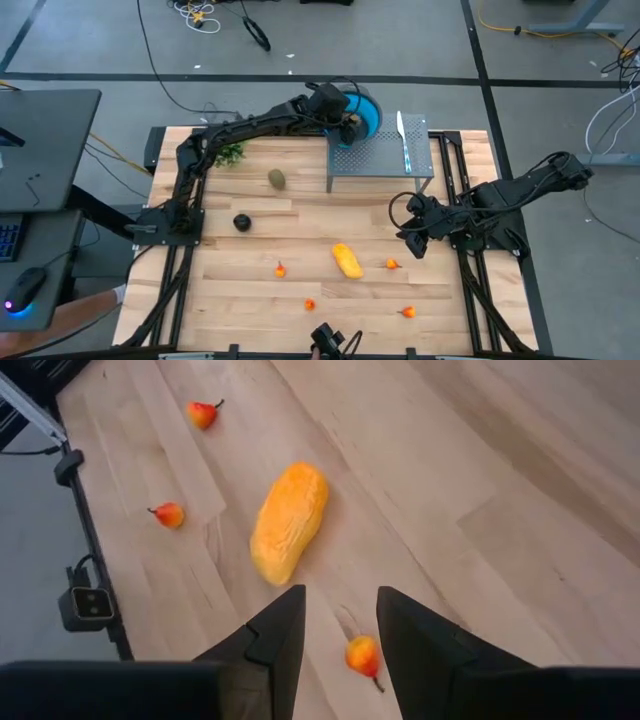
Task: Pick & Place Fruit
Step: Put the bottom kiwi into the strainer bowl, then put the mango into the strainer bowl
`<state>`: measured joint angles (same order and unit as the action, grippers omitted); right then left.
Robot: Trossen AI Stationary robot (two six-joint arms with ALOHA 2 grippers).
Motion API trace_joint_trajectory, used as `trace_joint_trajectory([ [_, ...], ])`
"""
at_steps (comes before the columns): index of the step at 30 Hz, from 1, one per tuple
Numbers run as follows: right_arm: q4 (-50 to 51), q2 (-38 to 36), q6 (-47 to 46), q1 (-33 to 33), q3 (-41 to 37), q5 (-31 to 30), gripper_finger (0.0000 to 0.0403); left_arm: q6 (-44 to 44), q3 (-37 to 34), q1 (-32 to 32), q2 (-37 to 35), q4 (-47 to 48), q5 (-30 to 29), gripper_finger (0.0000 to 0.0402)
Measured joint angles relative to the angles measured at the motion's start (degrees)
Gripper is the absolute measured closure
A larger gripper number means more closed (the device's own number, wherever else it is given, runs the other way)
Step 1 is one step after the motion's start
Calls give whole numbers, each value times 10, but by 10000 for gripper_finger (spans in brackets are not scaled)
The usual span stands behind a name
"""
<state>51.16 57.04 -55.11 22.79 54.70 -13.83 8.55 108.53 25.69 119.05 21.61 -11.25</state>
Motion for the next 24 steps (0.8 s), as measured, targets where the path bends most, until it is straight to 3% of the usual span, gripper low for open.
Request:
trace_joint_trajectory([
  [8,0,0,0,0,0,5,271,-9,-1,-6,1,-12,3,126],
  [16,-7,0,0,0,0,-4,271,7,58,-8,-1,25,76,110],
  [20,-53,-3,18,-1,0,-31,271,-8,146,-20,-2,122,118,109],
  [24,-113,-3,87,-11,0,-10,271,-76,257,-57,-4,321,124,109],
])
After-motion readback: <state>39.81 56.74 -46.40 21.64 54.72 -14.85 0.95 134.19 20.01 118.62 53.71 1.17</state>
